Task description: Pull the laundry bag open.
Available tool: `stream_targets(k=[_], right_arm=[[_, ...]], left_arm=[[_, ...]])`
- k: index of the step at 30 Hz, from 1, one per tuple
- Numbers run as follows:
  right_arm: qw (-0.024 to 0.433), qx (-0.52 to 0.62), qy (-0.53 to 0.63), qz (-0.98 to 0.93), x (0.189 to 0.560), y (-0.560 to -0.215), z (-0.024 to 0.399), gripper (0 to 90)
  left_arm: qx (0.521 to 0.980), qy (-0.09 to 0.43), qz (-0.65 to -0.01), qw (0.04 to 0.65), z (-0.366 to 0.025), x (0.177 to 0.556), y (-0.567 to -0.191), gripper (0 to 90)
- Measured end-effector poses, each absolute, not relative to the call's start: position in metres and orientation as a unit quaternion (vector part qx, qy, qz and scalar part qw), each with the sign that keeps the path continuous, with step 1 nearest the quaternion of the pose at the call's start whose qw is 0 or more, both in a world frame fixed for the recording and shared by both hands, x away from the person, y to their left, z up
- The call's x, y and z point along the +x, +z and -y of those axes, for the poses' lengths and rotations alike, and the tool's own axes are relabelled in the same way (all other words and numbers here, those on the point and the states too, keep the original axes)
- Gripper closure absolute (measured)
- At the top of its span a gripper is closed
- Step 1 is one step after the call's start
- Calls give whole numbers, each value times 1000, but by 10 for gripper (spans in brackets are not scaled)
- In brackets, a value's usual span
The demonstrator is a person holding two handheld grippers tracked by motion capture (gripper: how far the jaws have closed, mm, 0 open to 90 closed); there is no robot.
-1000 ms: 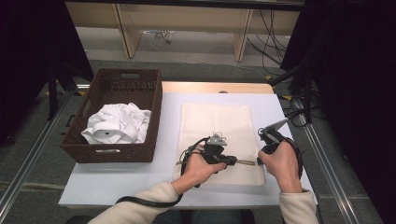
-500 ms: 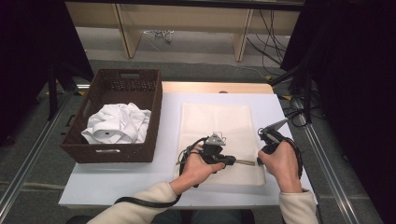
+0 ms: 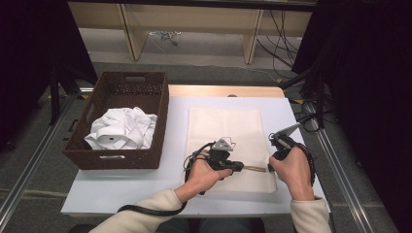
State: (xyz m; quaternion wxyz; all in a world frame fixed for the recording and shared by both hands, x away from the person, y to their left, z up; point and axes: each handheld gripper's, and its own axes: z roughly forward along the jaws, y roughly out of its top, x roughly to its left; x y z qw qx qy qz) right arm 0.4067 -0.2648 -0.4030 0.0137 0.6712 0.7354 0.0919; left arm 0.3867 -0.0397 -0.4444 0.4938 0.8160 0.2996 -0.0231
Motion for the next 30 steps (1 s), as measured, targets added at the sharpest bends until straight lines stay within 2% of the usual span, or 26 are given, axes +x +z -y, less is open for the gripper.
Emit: stream_targets(k=[30], right_arm=[[16,663,94,-742,406,-405,266,843]], left_arm=[[815,-22,-305,492,29,387,-445,867]])
